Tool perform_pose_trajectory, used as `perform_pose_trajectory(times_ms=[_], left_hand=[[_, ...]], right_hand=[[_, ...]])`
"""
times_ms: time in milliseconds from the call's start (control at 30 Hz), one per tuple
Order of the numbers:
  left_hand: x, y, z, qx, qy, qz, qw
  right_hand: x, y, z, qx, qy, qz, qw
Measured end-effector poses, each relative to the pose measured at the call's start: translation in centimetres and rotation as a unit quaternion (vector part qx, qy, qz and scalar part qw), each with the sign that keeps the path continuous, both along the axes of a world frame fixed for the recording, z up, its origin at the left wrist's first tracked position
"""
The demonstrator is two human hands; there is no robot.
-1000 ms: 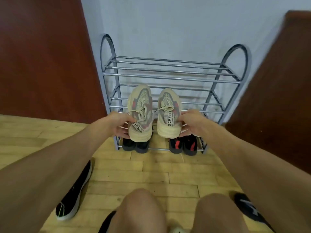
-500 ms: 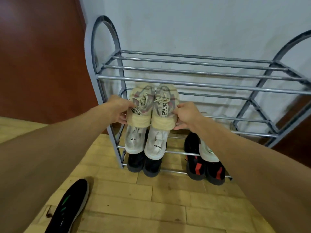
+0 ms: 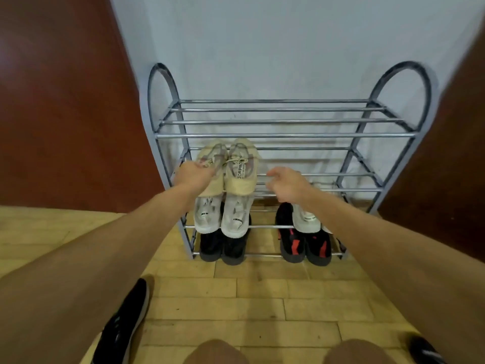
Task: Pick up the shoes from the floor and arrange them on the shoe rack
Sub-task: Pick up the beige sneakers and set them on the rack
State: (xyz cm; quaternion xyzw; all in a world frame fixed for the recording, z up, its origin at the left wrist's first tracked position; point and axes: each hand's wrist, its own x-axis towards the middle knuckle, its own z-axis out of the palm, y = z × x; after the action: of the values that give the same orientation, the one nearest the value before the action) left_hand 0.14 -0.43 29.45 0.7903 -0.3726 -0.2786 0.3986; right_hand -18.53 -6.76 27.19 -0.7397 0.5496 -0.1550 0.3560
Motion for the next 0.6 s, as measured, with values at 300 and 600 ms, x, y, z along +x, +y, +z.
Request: perform_pose_trajectory(times_ms=[300,600], left_hand=[[-17.3,10.8,3.3,-0.002,0.012,-0.282,0.959],[-34.6,17.2,-0.8,0.077,-0.075,-0.491,0.865]], right_hand=[[-15.5,12.9,2.2,-0.017,0.159,0.071,0.985],[-36.2,24.2,-4.5,0.072,0.108,-0.137,0.982]])
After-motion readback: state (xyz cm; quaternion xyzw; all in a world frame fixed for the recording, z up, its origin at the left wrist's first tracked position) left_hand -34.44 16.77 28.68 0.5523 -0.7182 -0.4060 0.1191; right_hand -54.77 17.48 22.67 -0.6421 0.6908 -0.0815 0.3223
